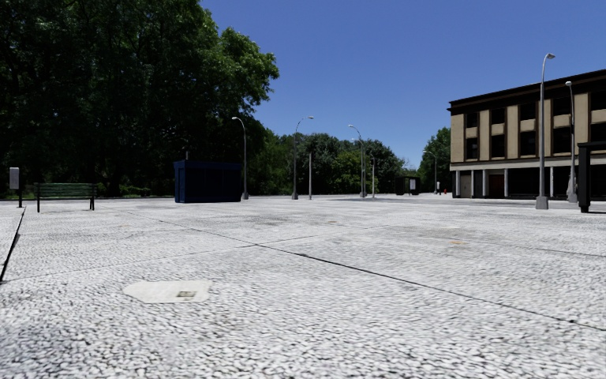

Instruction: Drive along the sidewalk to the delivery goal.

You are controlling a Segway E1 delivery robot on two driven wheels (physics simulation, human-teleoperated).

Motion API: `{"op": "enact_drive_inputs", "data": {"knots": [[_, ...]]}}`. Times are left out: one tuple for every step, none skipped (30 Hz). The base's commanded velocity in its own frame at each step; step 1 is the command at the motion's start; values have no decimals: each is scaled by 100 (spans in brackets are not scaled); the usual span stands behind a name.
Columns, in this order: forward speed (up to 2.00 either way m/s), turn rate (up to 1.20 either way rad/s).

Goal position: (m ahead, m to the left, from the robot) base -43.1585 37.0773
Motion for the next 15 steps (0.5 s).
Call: {"op": "enact_drive_inputs", "data": {"knots": [[0, 0], [0, 0], [0, 0], [0, 0], [0, 0], [0, 0], [0, 0], [0, 0], [0, 0], [0, 0], [0, 0], [0, 0], [0, 0], [0, 0], [0, 0]]}}
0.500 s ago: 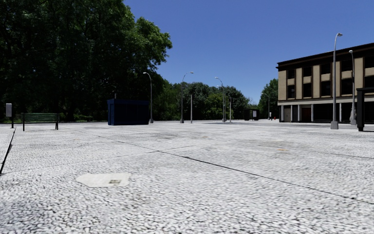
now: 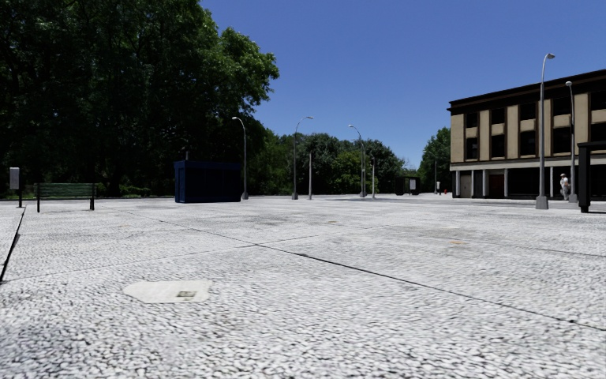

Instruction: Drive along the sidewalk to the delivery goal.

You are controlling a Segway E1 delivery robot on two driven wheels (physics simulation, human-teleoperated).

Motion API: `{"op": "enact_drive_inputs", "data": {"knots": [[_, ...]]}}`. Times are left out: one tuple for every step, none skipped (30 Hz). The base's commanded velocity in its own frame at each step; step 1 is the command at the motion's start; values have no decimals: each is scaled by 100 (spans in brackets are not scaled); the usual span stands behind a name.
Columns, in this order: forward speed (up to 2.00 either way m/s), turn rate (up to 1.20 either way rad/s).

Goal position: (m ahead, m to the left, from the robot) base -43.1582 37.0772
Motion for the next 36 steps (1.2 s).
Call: {"op": "enact_drive_inputs", "data": {"knots": [[0, 0], [0, 0], [0, 0], [0, 0], [0, 0], [0, 0], [0, 0], [0, 0], [0, 0], [0, 0], [0, 0], [0, 0], [0, 0], [0, 0], [0, 0], [79, 0], [200, 0], [200, 0], [200, 0], [200, 0], [200, 0], [200, 0], [200, 0], [200, 0], [200, 0], [200, 0], [200, 23], [200, 72], [200, 120], [200, 120], [200, 120], [196, 120], [186, 120], [181, 120], [180, 120], [180, 120]]}}
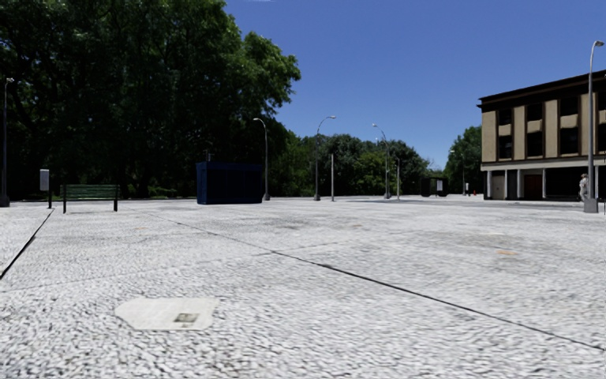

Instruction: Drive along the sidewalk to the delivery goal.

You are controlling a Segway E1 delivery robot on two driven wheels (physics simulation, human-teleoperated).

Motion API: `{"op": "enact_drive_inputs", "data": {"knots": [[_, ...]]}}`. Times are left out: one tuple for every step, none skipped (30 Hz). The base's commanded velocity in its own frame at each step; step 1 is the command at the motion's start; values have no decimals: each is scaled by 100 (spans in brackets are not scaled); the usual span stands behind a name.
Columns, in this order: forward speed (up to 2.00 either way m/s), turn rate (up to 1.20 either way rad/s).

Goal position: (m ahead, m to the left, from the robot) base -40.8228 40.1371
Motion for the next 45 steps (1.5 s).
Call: {"op": "enact_drive_inputs", "data": {"knots": [[180, 120], [179, 120], [179, 120], [179, 120], [179, 112], [179, 92], [177, 87], [177, 74], [177, 74], [176, 33], [176, 29], [176, 26], [176, 23], [176, 21], [176, 21], [176, 21], [176, 24], [176, 40], [176, 63], [176, 63], [176, 95], [176, 120], [175, 120], [175, 120], [175, 120], [175, 120], [175, 120], [175, 120], [175, 120], [175, 114], [175, 114], [175, 87], [175, 65], [175, 46], [175, 38], [175, 31], [175, 26], [175, 23], [175, 23], [175, 22], [175, 21], [175, 21], [175, 21], [175, 24], [175, 49]]}}
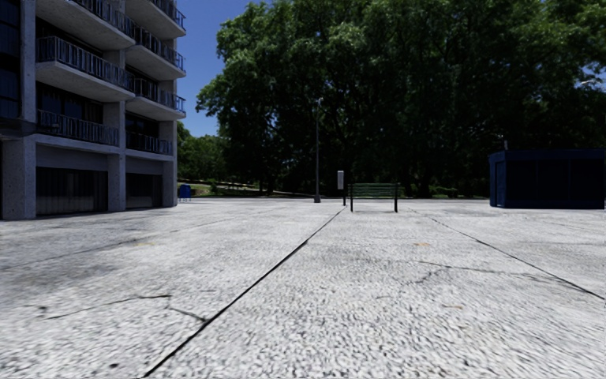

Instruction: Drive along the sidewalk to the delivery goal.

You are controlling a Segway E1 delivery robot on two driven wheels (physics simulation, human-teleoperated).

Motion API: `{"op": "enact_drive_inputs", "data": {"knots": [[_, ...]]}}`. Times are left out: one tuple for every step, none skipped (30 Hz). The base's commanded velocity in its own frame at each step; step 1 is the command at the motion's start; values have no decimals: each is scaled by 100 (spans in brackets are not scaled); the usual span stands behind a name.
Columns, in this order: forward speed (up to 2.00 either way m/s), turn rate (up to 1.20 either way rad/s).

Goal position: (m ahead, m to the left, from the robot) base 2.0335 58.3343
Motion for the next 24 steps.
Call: {"op": "enact_drive_inputs", "data": {"knots": [[175, 75], [175, 100], [175, 120], [175, 120], [175, 120], [175, 120], [175, 120], [175, 120], [175, 116], [175, 97], [175, 70], [175, 57], [175, 52], [175, 49], [175, 49], [175, 44], [175, 43], [175, 43], [175, 42], [175, 42], [175, 42], [175, 42], [175, 42], [175, 42]]}}
